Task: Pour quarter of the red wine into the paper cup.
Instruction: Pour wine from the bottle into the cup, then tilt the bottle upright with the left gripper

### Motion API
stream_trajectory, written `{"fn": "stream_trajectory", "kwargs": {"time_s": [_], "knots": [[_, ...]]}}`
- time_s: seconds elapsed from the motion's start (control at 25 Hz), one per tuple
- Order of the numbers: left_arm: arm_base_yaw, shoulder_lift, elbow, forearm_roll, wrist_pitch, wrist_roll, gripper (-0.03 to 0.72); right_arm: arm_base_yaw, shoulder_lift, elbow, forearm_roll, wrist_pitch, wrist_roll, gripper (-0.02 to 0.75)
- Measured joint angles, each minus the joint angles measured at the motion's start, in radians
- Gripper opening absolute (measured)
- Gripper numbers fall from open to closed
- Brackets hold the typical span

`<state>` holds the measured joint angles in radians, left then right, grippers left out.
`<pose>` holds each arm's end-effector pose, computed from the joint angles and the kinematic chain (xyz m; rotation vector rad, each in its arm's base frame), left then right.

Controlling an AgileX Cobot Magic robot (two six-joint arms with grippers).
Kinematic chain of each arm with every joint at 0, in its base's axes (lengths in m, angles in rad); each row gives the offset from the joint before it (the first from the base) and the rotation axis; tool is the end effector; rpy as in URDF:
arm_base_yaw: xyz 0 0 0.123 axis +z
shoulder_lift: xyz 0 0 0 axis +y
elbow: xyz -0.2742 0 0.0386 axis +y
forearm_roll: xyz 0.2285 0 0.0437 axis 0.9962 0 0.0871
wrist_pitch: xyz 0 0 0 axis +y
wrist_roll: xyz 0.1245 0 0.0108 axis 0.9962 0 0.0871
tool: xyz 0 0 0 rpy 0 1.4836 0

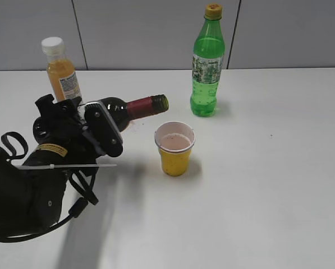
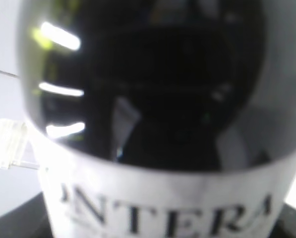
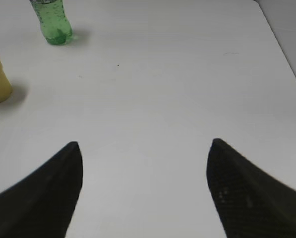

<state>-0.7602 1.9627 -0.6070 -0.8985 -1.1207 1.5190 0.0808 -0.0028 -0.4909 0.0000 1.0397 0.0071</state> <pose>0.2889 -0.1532 0.1166 1.1047 1.5771 0.9221 0.0181 0.0015 0.2522 -0.0748 2.0287 0.0554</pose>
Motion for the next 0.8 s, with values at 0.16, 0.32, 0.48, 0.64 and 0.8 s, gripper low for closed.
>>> {"fn": "stream_trajectory", "kwargs": {"time_s": [0.16,0.32,0.48,0.64,0.8], "knots": [[0.008,0.000,-0.001,0.001,0.000,0.013,0.532,0.000,0.000,0.000,0.000,-0.002,0.000,0.591],[0.009,0.000,-0.010,0.000,0.000,0.040,0.532,0.000,0.000,0.000,0.000,-0.002,0.000,0.591],[0.009,0.000,-0.034,0.003,0.000,0.076,0.532,0.000,0.000,0.000,0.000,-0.002,0.000,0.591],[0.009,0.013,-0.041,0.008,-0.012,0.139,0.532,0.000,0.000,0.000,0.000,-0.002,0.000,0.590],[0.010,0.038,-0.041,0.005,-0.004,0.193,0.532,0.000,0.000,0.000,0.000,-0.002,0.000,0.590]]}}
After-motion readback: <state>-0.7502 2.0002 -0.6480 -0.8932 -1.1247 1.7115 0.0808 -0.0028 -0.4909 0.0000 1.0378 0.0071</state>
